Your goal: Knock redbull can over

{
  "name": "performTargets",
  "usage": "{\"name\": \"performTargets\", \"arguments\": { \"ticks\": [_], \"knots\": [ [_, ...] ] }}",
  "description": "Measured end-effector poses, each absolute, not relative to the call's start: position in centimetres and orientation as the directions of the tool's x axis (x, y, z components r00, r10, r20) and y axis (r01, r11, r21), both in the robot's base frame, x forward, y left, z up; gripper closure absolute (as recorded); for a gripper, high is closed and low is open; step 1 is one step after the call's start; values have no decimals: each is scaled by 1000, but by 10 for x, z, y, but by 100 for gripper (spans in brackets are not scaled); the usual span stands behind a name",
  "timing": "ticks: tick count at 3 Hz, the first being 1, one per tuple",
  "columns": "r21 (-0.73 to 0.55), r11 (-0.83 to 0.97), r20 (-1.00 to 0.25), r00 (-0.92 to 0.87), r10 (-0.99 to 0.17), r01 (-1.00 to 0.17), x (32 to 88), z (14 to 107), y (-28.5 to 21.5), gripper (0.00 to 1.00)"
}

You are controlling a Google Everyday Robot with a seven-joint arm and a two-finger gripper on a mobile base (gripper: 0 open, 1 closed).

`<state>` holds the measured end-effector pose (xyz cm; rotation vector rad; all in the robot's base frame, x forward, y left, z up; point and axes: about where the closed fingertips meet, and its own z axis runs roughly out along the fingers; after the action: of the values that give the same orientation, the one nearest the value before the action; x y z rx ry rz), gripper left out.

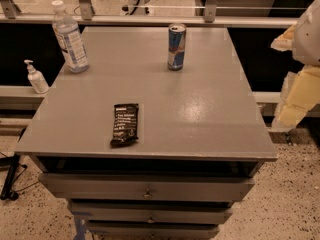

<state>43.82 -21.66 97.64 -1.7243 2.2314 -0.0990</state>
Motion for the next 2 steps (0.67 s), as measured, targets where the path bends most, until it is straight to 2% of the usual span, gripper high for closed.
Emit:
{"name": "performTargets", "arguments": {
  "ticks": [2],
  "knots": [
    [-250, 263, -222, -209, -952, -932, 441, 975, -213, 0]
  ]
}}
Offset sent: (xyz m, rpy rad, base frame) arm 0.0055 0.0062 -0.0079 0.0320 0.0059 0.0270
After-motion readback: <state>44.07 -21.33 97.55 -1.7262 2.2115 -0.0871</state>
